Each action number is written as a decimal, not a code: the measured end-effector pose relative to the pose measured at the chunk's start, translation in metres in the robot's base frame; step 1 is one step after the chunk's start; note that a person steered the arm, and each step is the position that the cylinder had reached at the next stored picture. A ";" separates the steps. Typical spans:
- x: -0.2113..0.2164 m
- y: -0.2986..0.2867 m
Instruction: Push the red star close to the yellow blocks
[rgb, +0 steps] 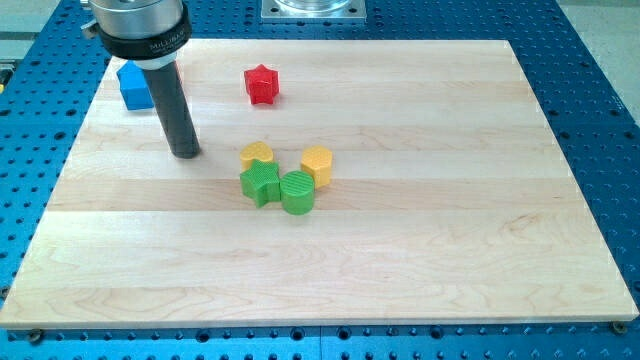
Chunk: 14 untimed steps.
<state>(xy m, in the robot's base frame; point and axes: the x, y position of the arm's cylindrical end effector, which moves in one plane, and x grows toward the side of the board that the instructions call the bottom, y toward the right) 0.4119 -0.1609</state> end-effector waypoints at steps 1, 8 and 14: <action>-0.033 0.010; -0.096 0.099; -0.167 0.148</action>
<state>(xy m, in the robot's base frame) 0.2450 -0.0127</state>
